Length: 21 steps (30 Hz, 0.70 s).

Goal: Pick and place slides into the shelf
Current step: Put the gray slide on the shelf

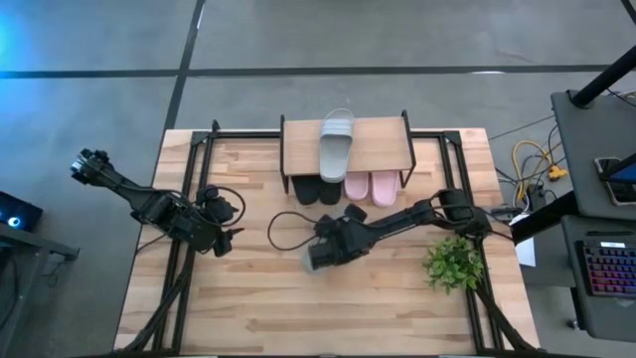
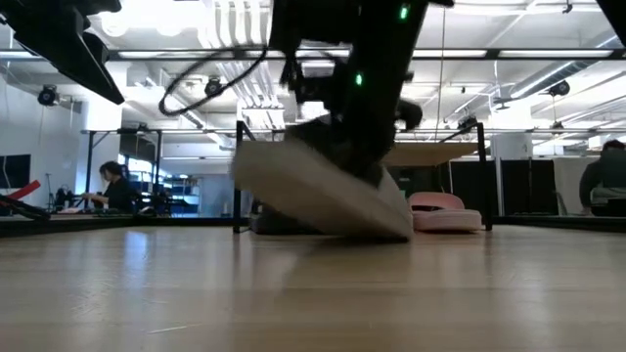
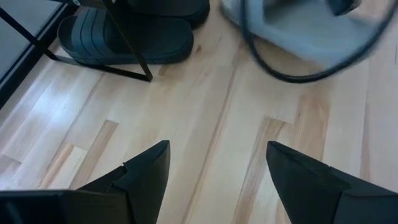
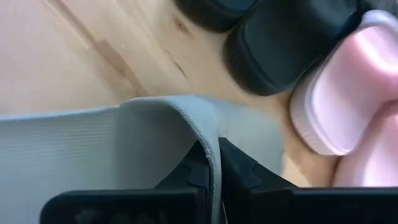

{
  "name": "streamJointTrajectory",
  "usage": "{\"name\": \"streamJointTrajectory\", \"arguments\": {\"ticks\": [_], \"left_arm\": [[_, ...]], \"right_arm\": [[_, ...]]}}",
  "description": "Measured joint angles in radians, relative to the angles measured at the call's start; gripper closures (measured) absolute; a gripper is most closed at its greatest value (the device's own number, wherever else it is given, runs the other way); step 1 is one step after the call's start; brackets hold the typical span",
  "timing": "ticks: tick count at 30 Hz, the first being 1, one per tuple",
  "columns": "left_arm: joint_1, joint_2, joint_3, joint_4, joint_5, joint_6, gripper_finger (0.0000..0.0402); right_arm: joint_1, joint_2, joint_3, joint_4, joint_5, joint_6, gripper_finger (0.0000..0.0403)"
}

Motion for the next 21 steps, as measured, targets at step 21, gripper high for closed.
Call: {"name": "streamJointTrajectory", "arguments": {"ticks": [21], "left_arm": [[0.000, 0.047, 0.000, 0.005, -0.051, -0.001, 0.0150]], "right_arm": [[0.060, -0.168, 0.372, -0.575, 0.396, -0.458, 0.0388]]}}
